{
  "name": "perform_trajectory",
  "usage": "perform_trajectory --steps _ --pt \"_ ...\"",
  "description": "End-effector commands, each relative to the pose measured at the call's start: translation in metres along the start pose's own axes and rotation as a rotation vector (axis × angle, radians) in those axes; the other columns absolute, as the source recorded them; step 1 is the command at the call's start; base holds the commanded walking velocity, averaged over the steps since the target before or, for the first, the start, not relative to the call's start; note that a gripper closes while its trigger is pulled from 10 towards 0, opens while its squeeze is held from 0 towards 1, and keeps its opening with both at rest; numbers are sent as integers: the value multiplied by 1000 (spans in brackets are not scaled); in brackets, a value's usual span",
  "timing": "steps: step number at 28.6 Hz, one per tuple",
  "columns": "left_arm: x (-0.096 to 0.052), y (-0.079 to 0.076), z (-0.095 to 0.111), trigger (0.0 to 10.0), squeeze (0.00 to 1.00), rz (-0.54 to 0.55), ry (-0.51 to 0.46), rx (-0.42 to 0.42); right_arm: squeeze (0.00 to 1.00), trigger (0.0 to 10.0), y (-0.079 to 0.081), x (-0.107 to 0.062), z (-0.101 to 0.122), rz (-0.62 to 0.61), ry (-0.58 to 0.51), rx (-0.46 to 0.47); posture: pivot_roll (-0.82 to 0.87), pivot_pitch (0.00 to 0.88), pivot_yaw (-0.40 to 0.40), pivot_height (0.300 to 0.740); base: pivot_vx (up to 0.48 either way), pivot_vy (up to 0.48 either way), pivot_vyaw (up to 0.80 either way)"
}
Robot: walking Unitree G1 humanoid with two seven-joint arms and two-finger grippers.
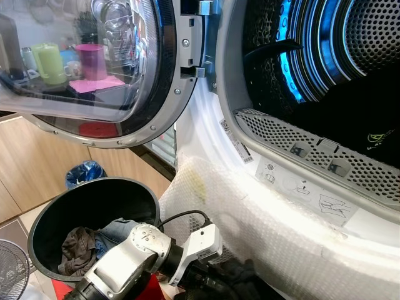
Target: Clothes washing
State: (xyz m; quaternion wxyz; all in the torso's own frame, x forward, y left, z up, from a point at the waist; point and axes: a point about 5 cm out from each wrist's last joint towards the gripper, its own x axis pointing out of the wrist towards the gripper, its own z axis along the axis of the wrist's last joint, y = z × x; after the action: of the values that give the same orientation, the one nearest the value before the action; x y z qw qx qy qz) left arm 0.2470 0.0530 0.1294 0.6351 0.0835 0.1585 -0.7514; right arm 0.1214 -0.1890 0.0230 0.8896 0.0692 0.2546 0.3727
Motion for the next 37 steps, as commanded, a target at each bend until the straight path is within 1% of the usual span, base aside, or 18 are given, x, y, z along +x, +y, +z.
perform_trajectory --steps 1,3,4,5,6,7,8,12,15,16,17,21,24,26,30,32,33,37 --pt "3 3 10 0 0 10 -19 38 1000 10000 1 5 1 -15 15 -1 140 0 -60 740 0 0 0" --pt "3 8 14 0 0 56 -47 34 1000 10000 9 8 4 30 11 -7 139 0 -56 740 0 0 0" --pt "5 9 17 0 0 64 -68 33 871 10000 12 8 6 55 3 13 141 0 -58 740 0 0 0" --pt "6 10 18 0 0 68 -75 37 576 10000 14 8 7 70 4 18 144 0 -60 740 0 0 0" --pt "9 11 19 0 0 76 -77 40 396 10000 16 9 6 84 26 18 144 0 -60 740 0 0 0" --pt "11 11 20 0 0 75 -77 43 0 10000 16 11 6 88 45 5 141 0 -60 740 0 0 0" --pt "14 11 20 0 0 72 -77 46 0 10000 16 13 6 85 61 2 142 0 -62 740 0 0 0" --pt "19 11 22 0 0 76 -86 49 0 10000 16 18 12 77 28 48 139 0 -58 740 0 0 0" --pt "24 10 24 0 0 72 -94 48 0 10000 15 23 15 46 34 64 138 0 -61 740 0 0 0" --pt "26 9 24 0 0 70 -97 47 0 10000 11 28 15 -11 44 96 138 0 -61 740 0 0 0" --pt "27 8 25 0 0 69 -99 46 0 10000 9 29 16 -30 41 108 138 0 -61 740 0 0 0" --pt "32 5 27 0 0 55 -113 43 0 10000 9 33 22 -81 -16 171 137 0 -65 740 0 0 0" --pt "34 4 28 0 0 50 -116 44 0 10000 10 34 23 -91 -27 185 137 0 -65 740 0 0 0" --pt "35 4 30 0 0 47 -122 42 0 10000 9 36 26 -141 -50 231 132 0 -68 740 0 0 0" --pt "37 5 31 0 0 57 -126 42 0 10000 8 39 30 -196 -113 284 132 0 -68 740 0 0 0" --pt "38 5 31 0 0 65 -128 41 0 10000 9 42 32 -227 -166 353 132 0 -68 740 0 0 0" --pt "38 6 32 0 0 68 -129 41 0 10000 11 43 36 -230 -220 402 128 3 -71 740 0 0 0" --pt "38 7 32 0 0 73 -130 42 0 10000 14 43 38 -218 -253 438 126 5 -69 740 0 0 0"
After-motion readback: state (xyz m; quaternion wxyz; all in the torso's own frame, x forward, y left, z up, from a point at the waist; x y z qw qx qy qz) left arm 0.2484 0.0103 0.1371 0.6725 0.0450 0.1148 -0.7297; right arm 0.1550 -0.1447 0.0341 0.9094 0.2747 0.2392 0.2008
